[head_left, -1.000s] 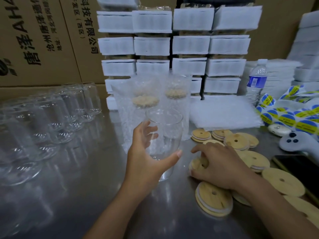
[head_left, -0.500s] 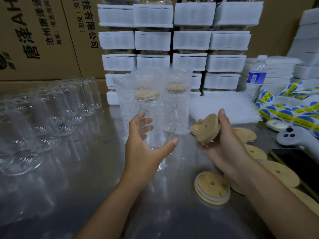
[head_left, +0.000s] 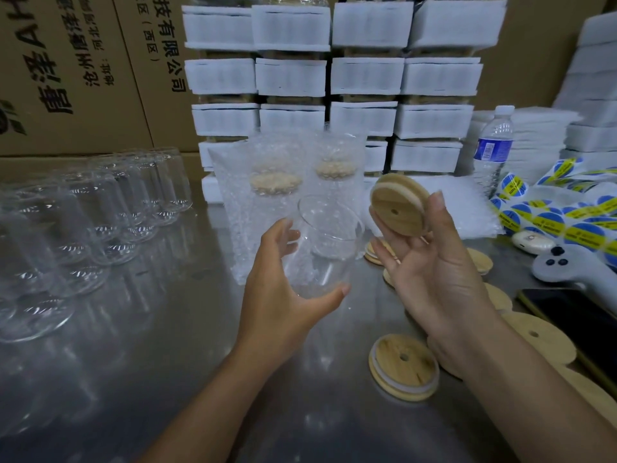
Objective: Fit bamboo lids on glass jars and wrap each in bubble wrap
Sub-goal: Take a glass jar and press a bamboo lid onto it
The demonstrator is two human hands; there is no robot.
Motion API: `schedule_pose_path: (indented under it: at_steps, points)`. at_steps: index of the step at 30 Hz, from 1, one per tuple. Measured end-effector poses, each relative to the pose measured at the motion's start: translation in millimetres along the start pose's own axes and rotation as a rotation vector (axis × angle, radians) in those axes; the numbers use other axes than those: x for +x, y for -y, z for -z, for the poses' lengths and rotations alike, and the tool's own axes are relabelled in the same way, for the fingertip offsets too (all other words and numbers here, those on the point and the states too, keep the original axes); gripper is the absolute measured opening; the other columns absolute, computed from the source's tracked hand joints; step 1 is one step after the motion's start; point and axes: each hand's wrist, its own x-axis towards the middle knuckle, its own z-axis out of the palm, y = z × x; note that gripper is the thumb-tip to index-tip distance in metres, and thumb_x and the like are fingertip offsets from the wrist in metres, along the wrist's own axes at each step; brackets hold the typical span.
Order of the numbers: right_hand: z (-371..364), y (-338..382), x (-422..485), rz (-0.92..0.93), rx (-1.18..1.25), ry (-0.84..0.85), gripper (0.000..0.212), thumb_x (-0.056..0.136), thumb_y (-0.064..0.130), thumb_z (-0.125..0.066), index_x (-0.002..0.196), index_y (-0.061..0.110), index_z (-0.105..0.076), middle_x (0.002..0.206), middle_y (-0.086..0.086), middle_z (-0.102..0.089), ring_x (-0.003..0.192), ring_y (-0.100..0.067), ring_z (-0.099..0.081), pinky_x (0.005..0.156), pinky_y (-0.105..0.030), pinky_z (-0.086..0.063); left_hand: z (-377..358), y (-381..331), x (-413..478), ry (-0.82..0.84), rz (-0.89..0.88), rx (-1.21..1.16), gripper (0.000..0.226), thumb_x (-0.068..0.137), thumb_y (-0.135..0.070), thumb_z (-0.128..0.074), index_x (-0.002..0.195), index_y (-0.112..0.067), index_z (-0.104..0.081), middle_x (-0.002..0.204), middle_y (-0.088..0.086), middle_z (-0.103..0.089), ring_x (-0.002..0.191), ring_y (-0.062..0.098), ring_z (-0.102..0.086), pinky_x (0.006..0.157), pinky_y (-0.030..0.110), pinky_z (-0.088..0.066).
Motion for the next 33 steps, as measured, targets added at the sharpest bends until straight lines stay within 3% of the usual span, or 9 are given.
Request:
schedule_pose_path:
  at_steps: [2, 4, 6, 9, 13, 18, 22, 27, 33]
  points:
    - [-3, 1, -2, 0.064, -0.108, 0.026, 0.056, 0.068, 0.040, -0.061, 0.115, 0.011, -0.058, 0.117, 0.002, -0.069, 0.111, -0.009, -0.063, 0.095, -0.031, -0.042, 0, -2, 0, 0.020, -0.024, 0.061, 0.096, 0.054, -0.058, -0.078, 0.135, -0.038, -0.031, 0.124, -0.032, -0.043, 0.114, -0.009, -0.046, 0.089, 0.001, -0.035]
    - [-5, 0, -3, 0.156, -0.218, 0.032, 0.044, 0.064, 0.039, -0.069, 0.100, 0.017, -0.058, 0.117, 0.003, -0.066, 0.112, -0.008, -0.062, 0.095, -0.030, -0.043, 0, -3, -1, 0.045, -0.043, 0.110, 0.098, 0.056, -0.053, -0.083, 0.137, -0.040, -0.029, 0.121, -0.036, -0.041, 0.115, -0.012, -0.043, 0.089, -0.001, -0.034]
    - [-8, -4, -7, 0.256, -0.321, 0.068, 0.040, 0.059, 0.039, -0.075, 0.090, 0.022, -0.056, 0.109, 0.007, -0.066, 0.106, -0.005, -0.064, 0.088, -0.022, -0.048, 0, -4, -2, 0.066, -0.053, 0.149, 0.100, 0.058, -0.049, -0.084, 0.140, -0.034, -0.029, 0.121, -0.031, -0.042, 0.114, -0.015, -0.041, 0.090, -0.003, -0.030]
    - [-9, -11, -12, 0.352, -0.437, 0.182, 0.039, 0.068, 0.023, -0.080, 0.098, 0.017, -0.056, 0.102, 0.010, -0.067, 0.097, -0.005, -0.067, 0.077, -0.015, -0.051, 0, -5, -3, 0.067, -0.048, 0.148, 0.100, 0.059, -0.046, -0.085, 0.140, -0.033, -0.029, 0.120, -0.029, -0.042, 0.114, -0.019, -0.038, 0.089, -0.005, -0.028]
    - [-8, -16, -14, 0.385, -0.611, 0.251, 0.040, 0.073, 0.023, -0.071, 0.111, 0.023, -0.057, 0.114, 0.006, -0.063, 0.109, -0.006, -0.061, 0.087, -0.019, -0.048, -1, -8, -5, 0.053, -0.032, 0.119, 0.098, 0.059, -0.051, -0.081, 0.140, -0.038, -0.026, 0.121, -0.028, -0.043, 0.117, -0.014, -0.038, 0.089, -0.004, -0.029]
    - [-8, -19, -16, 0.425, -0.762, 0.278, 0.031, 0.085, 0.041, -0.057, 0.116, 0.042, -0.055, 0.136, 0.019, -0.052, 0.131, 0.007, -0.039, 0.107, -0.017, -0.035, -1, -11, -5, 0.043, -0.032, 0.104, 0.097, 0.060, -0.053, -0.078, 0.140, -0.038, -0.026, 0.121, -0.026, -0.043, 0.118, -0.012, -0.039, 0.090, -0.003, -0.030]
    - [-10, -23, -17, 0.439, -0.838, 0.264, 0.038, 0.085, 0.053, -0.045, 0.121, 0.046, -0.049, 0.138, 0.021, -0.049, 0.130, 0.011, -0.037, 0.109, -0.016, -0.032, -2, -13, -6, 0.046, -0.028, 0.090, 0.097, 0.061, -0.050, -0.080, 0.141, -0.034, -0.028, 0.123, -0.024, -0.045, 0.118, -0.010, -0.041, 0.093, 0.002, -0.034]
    - [-17, -28, -18, 0.459, -0.830, 0.280, 0.030, 0.090, 0.035, -0.048, 0.120, 0.040, -0.051, 0.135, 0.012, -0.050, 0.128, 0.008, -0.041, 0.104, -0.012, -0.034, -3, -14, -7, 0.055, -0.005, 0.062, 0.098, 0.063, -0.041, -0.086, 0.142, -0.026, -0.031, 0.128, -0.015, -0.047, 0.116, -0.005, -0.044, 0.091, 0.000, -0.032]
    - [-25, -27, -17, 0.419, -0.833, 0.251, 0.029, 0.084, 0.033, -0.050, 0.113, 0.037, -0.054, 0.129, 0.011, -0.050, 0.121, 0.008, -0.046, 0.100, -0.010, -0.038, -1, -13, -6, 0.088, 0.028, 0.016, 0.098, 0.061, -0.037, -0.085, 0.142, -0.021, -0.033, 0.128, -0.011, -0.050, 0.115, -0.001, -0.047, 0.089, 0.001, -0.032]
